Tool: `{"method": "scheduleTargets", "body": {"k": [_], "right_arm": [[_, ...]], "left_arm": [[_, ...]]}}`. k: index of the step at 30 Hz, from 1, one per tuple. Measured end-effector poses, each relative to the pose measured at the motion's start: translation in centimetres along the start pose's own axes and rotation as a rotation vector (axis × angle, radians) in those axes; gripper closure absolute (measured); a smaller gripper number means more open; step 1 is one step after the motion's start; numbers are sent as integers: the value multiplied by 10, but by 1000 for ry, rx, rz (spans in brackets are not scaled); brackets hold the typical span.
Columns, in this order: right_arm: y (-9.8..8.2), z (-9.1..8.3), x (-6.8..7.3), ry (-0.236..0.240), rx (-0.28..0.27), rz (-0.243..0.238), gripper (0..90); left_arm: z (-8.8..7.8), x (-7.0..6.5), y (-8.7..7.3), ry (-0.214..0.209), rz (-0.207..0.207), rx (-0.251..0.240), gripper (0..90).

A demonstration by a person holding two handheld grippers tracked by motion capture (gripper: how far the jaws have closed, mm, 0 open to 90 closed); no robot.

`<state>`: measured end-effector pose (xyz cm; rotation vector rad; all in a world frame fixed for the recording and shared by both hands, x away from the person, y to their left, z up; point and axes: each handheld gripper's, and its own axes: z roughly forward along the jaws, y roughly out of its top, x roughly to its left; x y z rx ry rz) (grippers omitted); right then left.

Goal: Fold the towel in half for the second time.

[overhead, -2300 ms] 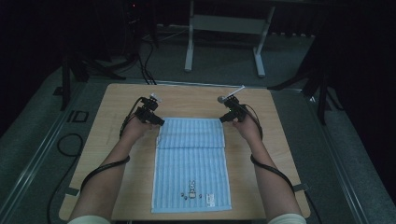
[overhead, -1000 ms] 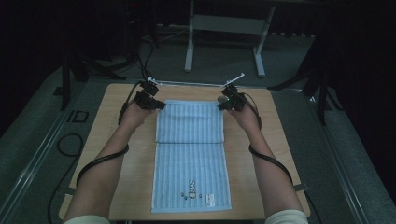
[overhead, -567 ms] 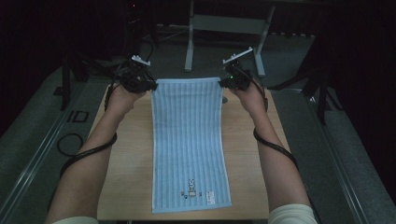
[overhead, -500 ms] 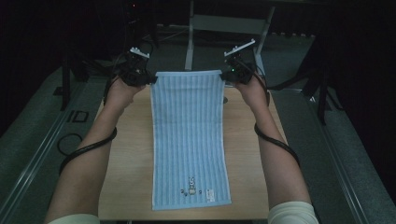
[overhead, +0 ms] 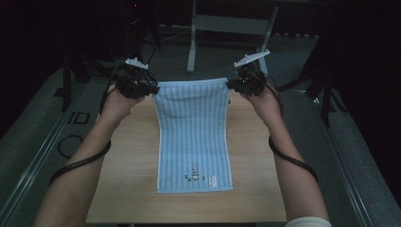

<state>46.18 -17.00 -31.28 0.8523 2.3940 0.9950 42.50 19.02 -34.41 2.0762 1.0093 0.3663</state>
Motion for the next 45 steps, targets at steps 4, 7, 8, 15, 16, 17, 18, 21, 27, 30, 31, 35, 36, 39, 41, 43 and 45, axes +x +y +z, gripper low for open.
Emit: {"method": "scheduleTargets", "body": {"k": [4, 7, 8, 15, 16, 17, 18, 21, 27, 30, 31, 35, 36, 39, 41, 43, 45], "right_arm": [[-28, -3, 17, 11, 8, -38, 849], [-49, -3, 27, 13, 35, -56, 849], [-56, -3, 30, 22, 37, -56, 849], [-112, 0, 53, 112, 51, -30, 848], [-121, 2, 58, 131, 66, -26, 847], [-126, 4, 62, 130, 80, -39, 847], [-132, 5, 65, 119, 91, -40, 847], [-145, 8, 70, 184, 89, -13, 847], [-177, 24, 76, 223, 162, 22, 847], [-183, 31, 81, 221, 188, 10, 846], [-185, 34, 83, 229, 194, 15, 847], [-188, 40, 84, 230, 211, 15, 847], [-188, 41, 82, 228, 217, 13, 847], [-180, 28, 81, 218, 184, 11, 846], [-177, 13, 82, 215, 141, 6, 846], [-181, -4, 89, 223, 107, 12, 844], [-186, -10, 94, 226, 96, 11, 835]], "left_arm": [[2, -14, -23, -46, 4, -3, 865], [4, -27, -43, -83, 28, -4, 865], [4, -31, -50, -89, 37, -2, 865], [4, -50, -90, -142, 65, 18, 863], [10, -57, -103, -157, 68, 35, 863], [14, -60, -110, -173, 70, 51, 863], [18, -64, -116, -170, 82, 71, 863], [23, -67, -127, -185, 81, 91, 862], [42, -66, -158, -221, 26, 150, 863], [53, -67, -168, -230, 17, 177, 863], [56, -67, -171, -238, 10, 188, 862], [63, -67, -174, -249, 4, 199, 862], [60, -67, -170, -251, 2, 179, 862], [44, -70, -159, -243, 30, 142, 862], [31, -75, -155, -257, 54, 132, 859], [22, -84, -158, -301, 71, 141, 846], [19, -91, -162, -337, 81, 162, 749]]}}
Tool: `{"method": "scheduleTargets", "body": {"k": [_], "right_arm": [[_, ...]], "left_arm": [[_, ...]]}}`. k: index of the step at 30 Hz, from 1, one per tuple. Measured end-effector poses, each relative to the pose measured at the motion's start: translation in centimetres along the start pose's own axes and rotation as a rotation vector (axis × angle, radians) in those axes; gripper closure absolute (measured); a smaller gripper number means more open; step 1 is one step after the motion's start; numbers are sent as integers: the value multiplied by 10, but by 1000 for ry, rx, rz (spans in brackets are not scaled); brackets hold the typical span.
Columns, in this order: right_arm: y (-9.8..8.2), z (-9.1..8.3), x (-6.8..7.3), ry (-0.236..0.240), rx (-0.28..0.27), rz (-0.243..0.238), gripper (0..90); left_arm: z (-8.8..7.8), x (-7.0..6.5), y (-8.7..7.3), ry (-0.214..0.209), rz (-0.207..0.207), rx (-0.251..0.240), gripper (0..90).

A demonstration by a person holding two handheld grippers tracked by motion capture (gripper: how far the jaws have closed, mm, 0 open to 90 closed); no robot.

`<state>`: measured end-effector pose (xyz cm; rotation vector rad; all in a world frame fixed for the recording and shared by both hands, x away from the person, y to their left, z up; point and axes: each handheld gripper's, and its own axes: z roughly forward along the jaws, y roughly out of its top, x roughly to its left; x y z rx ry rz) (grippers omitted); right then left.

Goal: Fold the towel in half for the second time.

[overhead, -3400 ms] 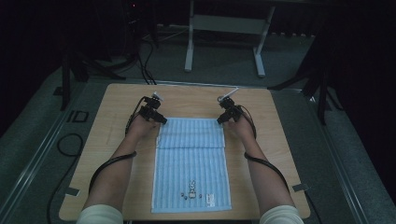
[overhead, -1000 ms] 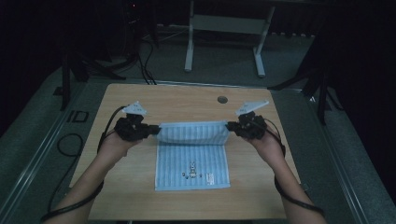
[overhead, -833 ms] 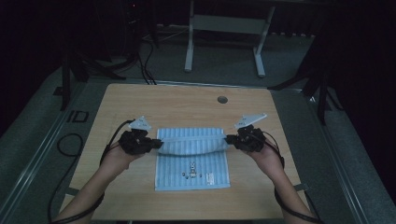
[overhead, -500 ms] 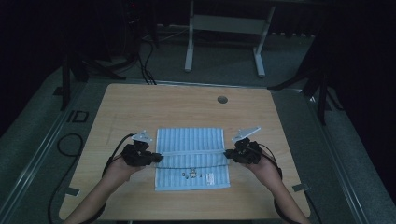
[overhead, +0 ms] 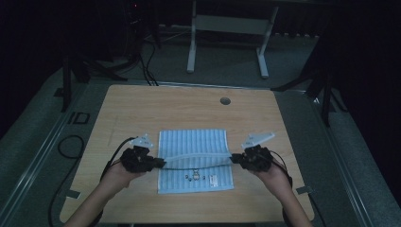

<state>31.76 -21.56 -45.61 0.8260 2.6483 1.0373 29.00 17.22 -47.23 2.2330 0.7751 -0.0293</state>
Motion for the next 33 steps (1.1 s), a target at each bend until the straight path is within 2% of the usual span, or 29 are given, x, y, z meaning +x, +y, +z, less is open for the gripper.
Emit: {"method": "scheduleTargets", "body": {"k": [1, 2, 3, 5, 7, 8, 10, 12, 13, 14, 19, 20, 22, 23, 26, 28, 31, 33], "right_arm": [[-21, -5, 15, 55, 3, 11, 734], [-32, -6, 19, 56, 10, 32, 720], [-41, -5, 20, 61, 24, 60, 686], [-56, -5, 21, 59, 45, 105, 673], [-63, -6, 20, 60, 41, 131, 646], [-66, -7, 18, 57, 43, 140, 646], [-68, -8, 14, 42, 41, 156, 634], [-67, -7, 9, 37, 49, 154, 618], [-65, -5, 7, 25, 53, 152, 614], [-63, -4, 4, 27, 57, 149, 610], [-53, 5, -6, 20, 59, 130, 581], [-45, 12, -13, 2, 62, 127, 578], [-39, 17, -19, -4, 66, 128, 562], [-35, 21, -22, -15, 60, 127, 558], [-28, 31, -29, -31, 66, 114, 541], [-24, 37, -35, -32, 60, 122, 540], [-19, 43, -43, -54, 66, 127, 540], [-10, 49, -55, -70, 80, 126, 537]], "left_arm": [[5, -12, -13, -28, 10, 35, 701], [5, -12, -13, -28, 10, 35, 680], [7, -14, -22, -45, 1, 45, 661], [10, -10, -30, -38, -25, 53, 641], [12, -4, -34, -32, -55, 54, 620], [12, -4, -34, -32, -55, 54, 616], [16, 5, -39, -16, -84, 68, 614], [18, 8, -39, 25, -85, 77, 586], [18, 8, -39, 25, -85, 77, 573], [19, 11, -38, 57, -79, 93, 546], [20, 22, -34, 61, -94, 88, 546], [20, 28, -32, 70, -96, 81, 546], [20, 31, -30, 75, -99, 81, 546], [20, 36, -25, 91, -73, 81, 546], [21, 41, -22, 93, -75, 60, 509], [23, 50, -18, 116, -72, 76, 503], [25, 58, -15, 125, -91, 90, 474], [28, 67, -12, 151, -89, 108, 474]]}}
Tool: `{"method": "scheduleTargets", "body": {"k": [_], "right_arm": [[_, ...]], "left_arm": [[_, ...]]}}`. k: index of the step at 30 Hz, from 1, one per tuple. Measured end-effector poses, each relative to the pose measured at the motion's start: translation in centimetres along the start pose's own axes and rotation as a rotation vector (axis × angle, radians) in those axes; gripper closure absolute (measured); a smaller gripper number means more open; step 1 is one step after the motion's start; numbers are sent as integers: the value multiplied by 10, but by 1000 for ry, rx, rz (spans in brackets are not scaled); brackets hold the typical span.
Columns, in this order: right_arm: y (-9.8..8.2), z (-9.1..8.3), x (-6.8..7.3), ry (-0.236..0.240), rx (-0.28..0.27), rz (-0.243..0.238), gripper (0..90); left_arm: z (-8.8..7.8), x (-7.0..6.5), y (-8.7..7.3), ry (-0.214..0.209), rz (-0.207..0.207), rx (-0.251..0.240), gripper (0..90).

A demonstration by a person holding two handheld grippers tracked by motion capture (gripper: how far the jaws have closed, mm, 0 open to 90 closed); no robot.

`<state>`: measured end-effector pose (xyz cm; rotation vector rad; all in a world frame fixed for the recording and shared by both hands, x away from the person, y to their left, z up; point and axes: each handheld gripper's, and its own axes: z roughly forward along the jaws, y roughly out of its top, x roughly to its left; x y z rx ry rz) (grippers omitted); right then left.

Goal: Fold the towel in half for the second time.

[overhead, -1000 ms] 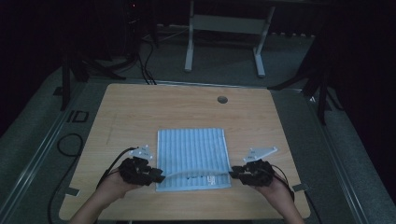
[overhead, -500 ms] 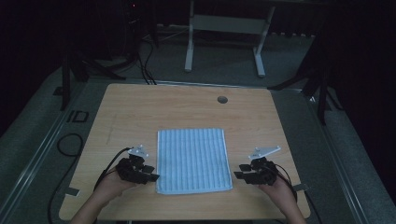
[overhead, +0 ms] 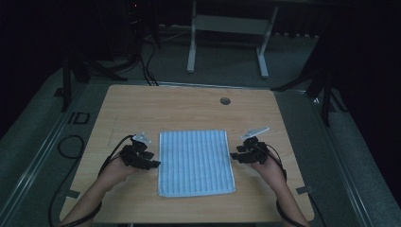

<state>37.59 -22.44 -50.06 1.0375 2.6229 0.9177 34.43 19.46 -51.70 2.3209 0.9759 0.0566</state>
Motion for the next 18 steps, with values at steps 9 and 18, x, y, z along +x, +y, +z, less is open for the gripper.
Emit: {"method": "scheduleTargets", "body": {"k": [9, 18], "right_arm": [[38, 13, -26, -27, 12, -1, 520], [70, 38, -52, -32, 29, 40, 543]], "left_arm": [[13, 25, 19, 73, -32, 5, 473], [22, 46, 50, 151, -47, 1, 450]]}}
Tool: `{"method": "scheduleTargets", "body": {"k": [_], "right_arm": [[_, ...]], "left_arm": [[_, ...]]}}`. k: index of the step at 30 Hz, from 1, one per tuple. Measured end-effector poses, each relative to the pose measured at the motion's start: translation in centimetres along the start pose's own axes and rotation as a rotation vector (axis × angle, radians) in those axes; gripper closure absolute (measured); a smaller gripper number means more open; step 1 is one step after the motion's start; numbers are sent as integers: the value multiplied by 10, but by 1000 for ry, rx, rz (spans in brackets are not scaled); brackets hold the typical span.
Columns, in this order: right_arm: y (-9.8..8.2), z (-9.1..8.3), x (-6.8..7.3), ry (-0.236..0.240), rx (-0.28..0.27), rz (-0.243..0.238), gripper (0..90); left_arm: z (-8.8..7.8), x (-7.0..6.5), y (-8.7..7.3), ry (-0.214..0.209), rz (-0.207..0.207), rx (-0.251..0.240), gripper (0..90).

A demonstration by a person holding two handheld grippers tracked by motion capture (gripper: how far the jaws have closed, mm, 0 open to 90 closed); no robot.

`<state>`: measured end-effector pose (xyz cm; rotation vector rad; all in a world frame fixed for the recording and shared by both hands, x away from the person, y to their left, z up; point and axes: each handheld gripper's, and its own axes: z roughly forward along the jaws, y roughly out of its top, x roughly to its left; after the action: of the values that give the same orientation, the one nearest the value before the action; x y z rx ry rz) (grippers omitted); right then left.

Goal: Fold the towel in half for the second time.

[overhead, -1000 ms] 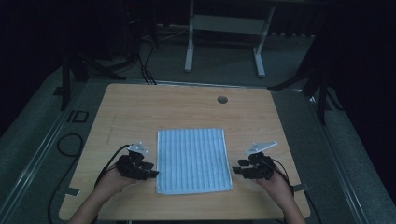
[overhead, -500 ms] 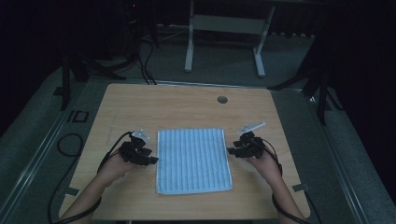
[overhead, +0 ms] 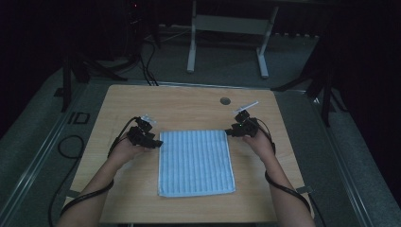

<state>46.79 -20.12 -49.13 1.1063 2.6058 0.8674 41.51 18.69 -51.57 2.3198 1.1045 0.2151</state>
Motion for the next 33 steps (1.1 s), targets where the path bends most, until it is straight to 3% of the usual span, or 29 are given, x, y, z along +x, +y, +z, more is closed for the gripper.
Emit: {"method": "scheduleTargets", "body": {"k": [3, 6, 10, 16, 18, 21, 23, 25, 27, 30, 33], "right_arm": [[6, 12, -6, 13, 14, 35, 552], [11, 23, -8, 7, 34, 36, 552], [15, 36, -11, -1, 66, 46, 552], [15, 48, -9, 13, 97, 58, 607], [15, 50, -8, 11, 108, 51, 640], [15, 53, -5, 10, 125, 36, 709], [16, 54, -4, 11, 135, 33, 757], [16, 54, -4, 16, 136, 31, 778], [17, 55, -3, 29, 149, 26, 845], [19, 53, -1, 15, 153, 4, 869], [21, 50, 1, 3, 151, -11, 871]], "left_arm": [[3, 3, 6, -1, -23, -6, 450], [6, 6, 14, 3, -30, -21, 450], [17, 16, 24, 50, -65, -21, 450], [26, 20, 28, 8, -70, -4, 457], [30, 21, 28, 17, -60, 7, 469], [35, 24, 29, -3, -73, 14, 522], [38, 27, 30, -56, -106, -3, 565], [39, 27, 30, -72, -107, 4, 585], [43, 26, 31, -100, -94, 24, 689], [40, 24, 32, -93, -79, 15, 844], [35, 21, 35, -73, -63, -6, 861]]}}
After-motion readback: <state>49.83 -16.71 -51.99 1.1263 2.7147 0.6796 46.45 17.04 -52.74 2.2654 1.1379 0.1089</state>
